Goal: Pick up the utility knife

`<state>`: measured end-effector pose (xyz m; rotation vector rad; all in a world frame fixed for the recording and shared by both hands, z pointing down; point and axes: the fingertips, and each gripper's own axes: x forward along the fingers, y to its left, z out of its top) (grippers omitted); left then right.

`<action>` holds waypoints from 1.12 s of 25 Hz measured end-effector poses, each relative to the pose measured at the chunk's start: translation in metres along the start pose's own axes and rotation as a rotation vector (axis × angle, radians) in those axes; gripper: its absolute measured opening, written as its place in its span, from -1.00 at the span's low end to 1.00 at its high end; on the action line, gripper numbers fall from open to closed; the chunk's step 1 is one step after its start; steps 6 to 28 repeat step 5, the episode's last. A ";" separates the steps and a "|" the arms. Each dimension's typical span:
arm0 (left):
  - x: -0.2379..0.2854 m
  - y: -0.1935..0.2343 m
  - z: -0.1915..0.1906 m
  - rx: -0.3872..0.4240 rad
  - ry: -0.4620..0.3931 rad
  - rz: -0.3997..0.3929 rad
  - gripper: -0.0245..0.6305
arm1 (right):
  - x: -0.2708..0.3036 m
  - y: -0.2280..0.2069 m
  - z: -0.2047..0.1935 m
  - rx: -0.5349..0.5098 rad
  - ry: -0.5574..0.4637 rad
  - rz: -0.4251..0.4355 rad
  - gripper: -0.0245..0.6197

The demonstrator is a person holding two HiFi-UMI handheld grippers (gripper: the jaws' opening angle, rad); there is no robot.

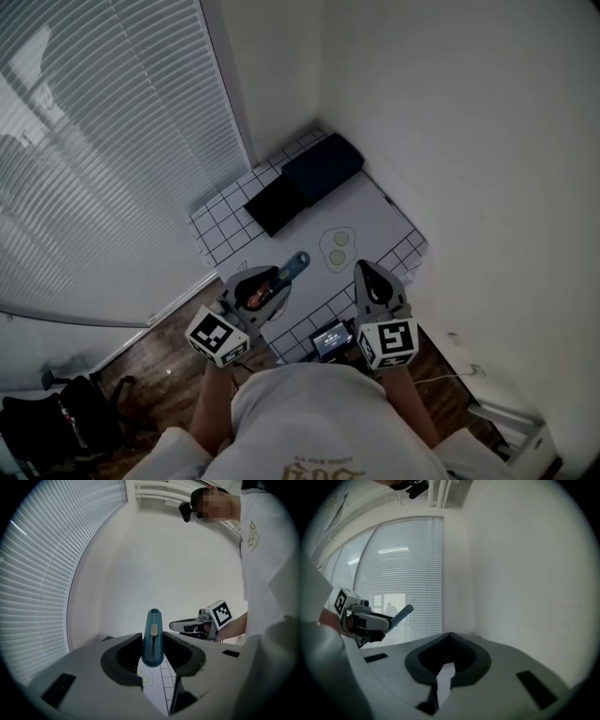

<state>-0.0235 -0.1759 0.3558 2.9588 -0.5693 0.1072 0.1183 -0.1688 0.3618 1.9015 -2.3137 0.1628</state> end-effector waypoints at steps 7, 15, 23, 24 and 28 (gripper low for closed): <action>0.005 0.000 0.003 0.011 0.016 -0.013 -0.48 | 0.004 0.001 -0.001 -0.004 0.004 0.002 -0.90; 0.005 0.000 0.003 0.011 0.016 -0.013 -0.48 | 0.004 0.001 -0.001 -0.004 0.004 0.002 -0.90; 0.005 0.000 0.003 0.011 0.016 -0.013 -0.48 | 0.004 0.001 -0.001 -0.004 0.004 0.002 -0.90; 0.005 0.000 0.003 0.011 0.016 -0.013 -0.48 | 0.004 0.001 -0.001 -0.004 0.004 0.002 -0.90; 0.005 0.000 0.003 0.011 0.016 -0.013 -0.48 | 0.004 0.001 -0.001 -0.004 0.004 0.002 -0.90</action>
